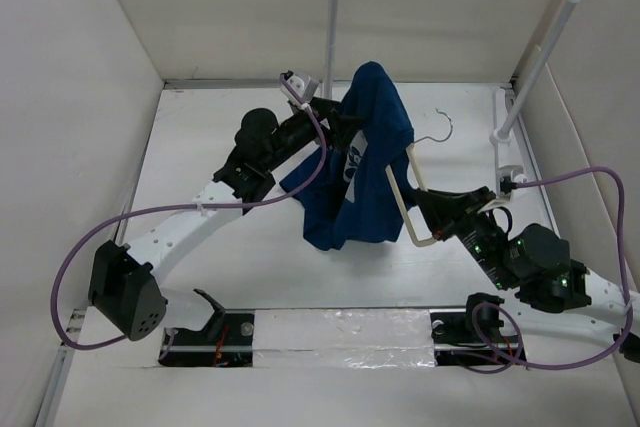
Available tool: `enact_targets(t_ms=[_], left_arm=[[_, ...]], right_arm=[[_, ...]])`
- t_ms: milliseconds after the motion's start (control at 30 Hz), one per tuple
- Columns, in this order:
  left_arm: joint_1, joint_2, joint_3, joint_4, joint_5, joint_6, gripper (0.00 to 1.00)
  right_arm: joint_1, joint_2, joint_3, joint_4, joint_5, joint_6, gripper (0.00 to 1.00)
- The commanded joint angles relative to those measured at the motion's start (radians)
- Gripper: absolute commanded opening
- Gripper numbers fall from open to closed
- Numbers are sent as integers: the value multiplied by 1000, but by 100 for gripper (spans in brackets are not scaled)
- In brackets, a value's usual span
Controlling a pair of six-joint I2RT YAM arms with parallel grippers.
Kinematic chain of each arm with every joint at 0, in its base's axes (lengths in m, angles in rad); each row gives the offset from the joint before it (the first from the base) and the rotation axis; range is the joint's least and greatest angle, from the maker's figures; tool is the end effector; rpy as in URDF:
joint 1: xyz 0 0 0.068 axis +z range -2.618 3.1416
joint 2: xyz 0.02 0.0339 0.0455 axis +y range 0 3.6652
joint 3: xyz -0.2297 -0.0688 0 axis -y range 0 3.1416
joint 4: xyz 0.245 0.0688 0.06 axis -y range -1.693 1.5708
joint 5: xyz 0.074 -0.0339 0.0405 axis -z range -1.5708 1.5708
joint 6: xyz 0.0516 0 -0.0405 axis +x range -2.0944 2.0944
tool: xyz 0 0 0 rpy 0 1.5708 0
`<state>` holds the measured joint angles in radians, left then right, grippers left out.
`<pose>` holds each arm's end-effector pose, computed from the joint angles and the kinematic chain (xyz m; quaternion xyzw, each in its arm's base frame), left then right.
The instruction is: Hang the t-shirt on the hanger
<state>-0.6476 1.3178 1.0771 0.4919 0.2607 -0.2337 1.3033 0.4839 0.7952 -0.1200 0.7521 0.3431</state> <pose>0.2589 -0.2125 0.3665 0.2254 0.5737 -0.4062 0.6746 0.0713 0.1268 0.3738 -0.0221 0.6558 0.3673 0.6592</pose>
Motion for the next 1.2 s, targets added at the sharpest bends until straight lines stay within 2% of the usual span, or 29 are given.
enact_targets(t_ms=[0, 33, 133, 167, 200, 233, 267, 467, 633, 667, 700, 733, 767, 900, 967, 1100, 1167], left_arm=[[-3, 6, 83, 96, 60, 46, 71], [-3, 9, 87, 94, 66, 50, 59], [-3, 26, 103, 96, 66, 50, 39], [-3, 34, 115, 82, 63, 53, 23], [-3, 37, 118, 73, 58, 50, 15], [-3, 37, 118, 70, 57, 50, 1], [-3, 31, 107, 74, 60, 47, 0], [-3, -38, -6, 136, 66, 17, 0], [-3, -97, -51, 125, -76, 37, 1], [-3, -109, -58, 129, -77, 43, 22], [-3, -109, -55, 131, -75, 57, 31], [-3, -106, -49, 126, -72, 65, 45], [-3, -91, -20, 96, -69, 76, 50], [8, -25, 67, 24, -60, 129, 51], [8, 0, 87, 27, -52, 145, 45], [19, 24, 102, 45, 11, 149, 41], [19, 37, 125, 31, 14, 161, 36]], right_arm=[[-2, 4, 58, 43, -40, 2, 0], [-2, 7, 59, 46, -39, 4, 0], [-2, 18, 58, 51, -30, 7, 0], [-2, 19, 58, 56, -28, 5, 0], [-2, 21, 58, 59, -28, 5, 0], [-2, 21, 58, 62, -25, 4, 0], [-2, 21, 59, 65, -17, -1, 0], [-2, 30, 59, 108, -3, -38, 0], [-2, 45, 87, 85, -5, -41, 0], [-2, 45, 90, 83, -7, -39, 0], [-2, 44, 90, 80, -10, -38, 0], [-2, 41, 90, 79, -14, -36, 0], [-2, 41, 90, 79, -20, -33, 0], [-2, 30, 104, 56, -48, -27, 0], [-2, 24, 114, 36, -65, -19, 0], [-2, 5, 128, -6, -89, -4, 0], [-2, -8, 133, -10, -106, -1, 0]])
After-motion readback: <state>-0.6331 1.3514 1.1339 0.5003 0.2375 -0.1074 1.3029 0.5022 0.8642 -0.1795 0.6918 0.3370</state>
